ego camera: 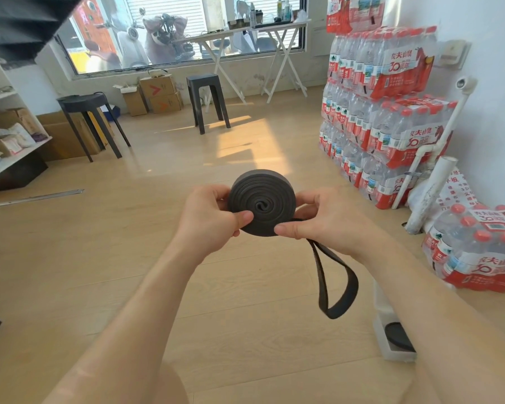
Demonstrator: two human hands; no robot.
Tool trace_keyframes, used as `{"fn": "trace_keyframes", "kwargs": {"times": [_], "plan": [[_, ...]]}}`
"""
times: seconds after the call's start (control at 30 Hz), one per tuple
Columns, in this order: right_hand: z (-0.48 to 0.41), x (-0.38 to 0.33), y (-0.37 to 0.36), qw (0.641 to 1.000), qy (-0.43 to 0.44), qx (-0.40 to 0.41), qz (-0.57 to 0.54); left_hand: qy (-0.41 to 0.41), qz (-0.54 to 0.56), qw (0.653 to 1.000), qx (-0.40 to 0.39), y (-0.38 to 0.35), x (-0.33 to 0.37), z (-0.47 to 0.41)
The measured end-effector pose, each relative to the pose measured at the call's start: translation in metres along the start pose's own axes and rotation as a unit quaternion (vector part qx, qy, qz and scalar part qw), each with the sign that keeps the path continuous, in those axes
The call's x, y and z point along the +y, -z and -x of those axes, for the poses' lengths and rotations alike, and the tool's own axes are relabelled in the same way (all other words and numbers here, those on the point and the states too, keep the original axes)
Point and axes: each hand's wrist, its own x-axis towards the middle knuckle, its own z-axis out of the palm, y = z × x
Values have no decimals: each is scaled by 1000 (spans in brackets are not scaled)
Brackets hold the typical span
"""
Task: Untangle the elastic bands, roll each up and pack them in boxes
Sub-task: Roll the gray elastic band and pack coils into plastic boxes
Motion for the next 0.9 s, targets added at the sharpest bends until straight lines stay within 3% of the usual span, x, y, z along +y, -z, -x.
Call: {"fn": "trace_keyframes", "kwargs": {"times": [0.13, 0.3, 0.43, 0.6, 0.9], "plan": [[-4, 3, -4, 1000, 6, 24, 0, 1, 7, 1000, -14, -2, -3, 2], [-5, 2, -4, 992, 23, 70, -99, 34, 214, 975, -48, -7, -2, 5], [-7, 2, -10, 986, 33, 70, -149, 30, 270, 961, -49, -21, 4, 10], [-4, 1, -6, 997, 7, -34, -61, 15, 240, 971, -2, -14, 6, 6], [1, -3, 13, 996, 2, -54, 65, 47, 182, 981, -43, 6, 0, 2]]}}
